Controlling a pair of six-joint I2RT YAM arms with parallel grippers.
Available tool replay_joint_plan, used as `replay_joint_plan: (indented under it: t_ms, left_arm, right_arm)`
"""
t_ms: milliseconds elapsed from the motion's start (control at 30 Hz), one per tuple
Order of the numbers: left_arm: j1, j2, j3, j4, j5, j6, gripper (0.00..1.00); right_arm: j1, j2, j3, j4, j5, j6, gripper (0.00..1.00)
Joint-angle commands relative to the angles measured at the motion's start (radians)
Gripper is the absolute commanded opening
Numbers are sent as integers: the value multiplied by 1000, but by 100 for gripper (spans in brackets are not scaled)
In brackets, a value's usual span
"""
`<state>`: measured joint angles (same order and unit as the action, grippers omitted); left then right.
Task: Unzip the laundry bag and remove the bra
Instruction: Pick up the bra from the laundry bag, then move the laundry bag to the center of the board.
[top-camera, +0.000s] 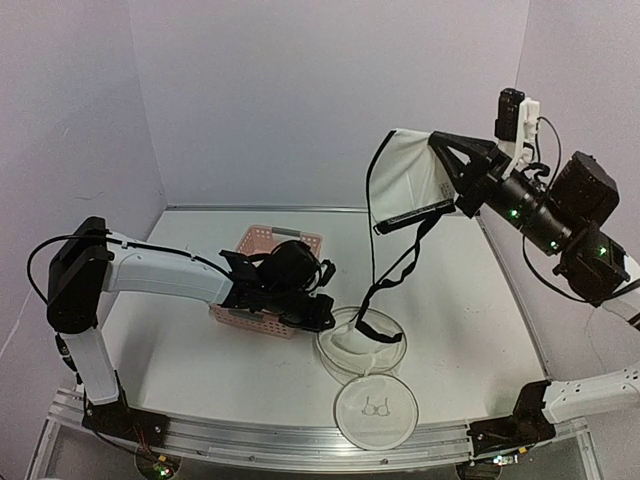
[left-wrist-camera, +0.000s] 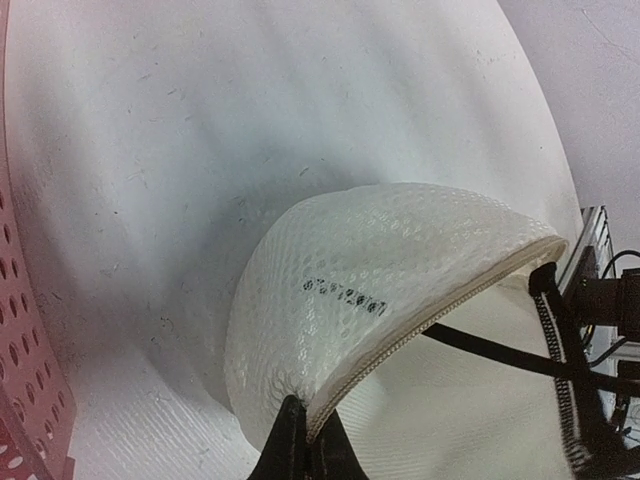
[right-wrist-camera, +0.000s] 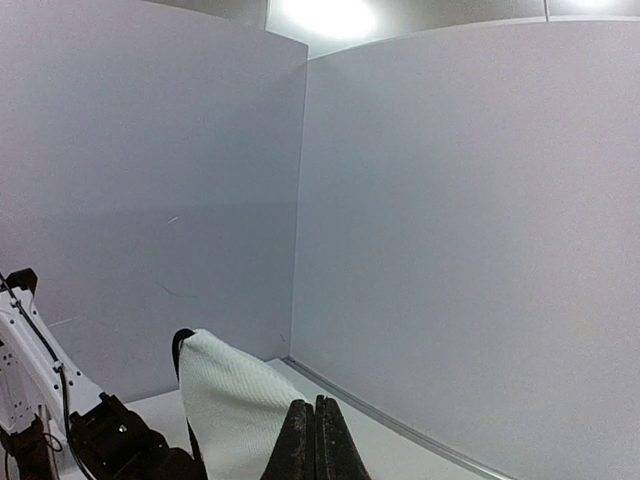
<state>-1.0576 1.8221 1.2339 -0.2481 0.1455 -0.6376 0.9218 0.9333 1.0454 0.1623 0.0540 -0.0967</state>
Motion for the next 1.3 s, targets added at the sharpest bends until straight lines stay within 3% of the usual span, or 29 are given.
replay_joint_plan:
  t_ms: [0,500,833,1267]
  left_arm:
    - [-4,3,-23,42,-28,-16,0]
    - [-107,-172,-154,91,-60,-127,0]
    - [-135,-413,-404,115,-167,-287,0]
    - [-167,-534,-561,117,-149,-396,0]
  right_arm:
    - [9,27,109,-1,35,-23,0]
    - [11,218,233,20,-45,37,0]
    - [13,313,240,63,-104,72,0]
    - [17,657,367,120,-56,225,0]
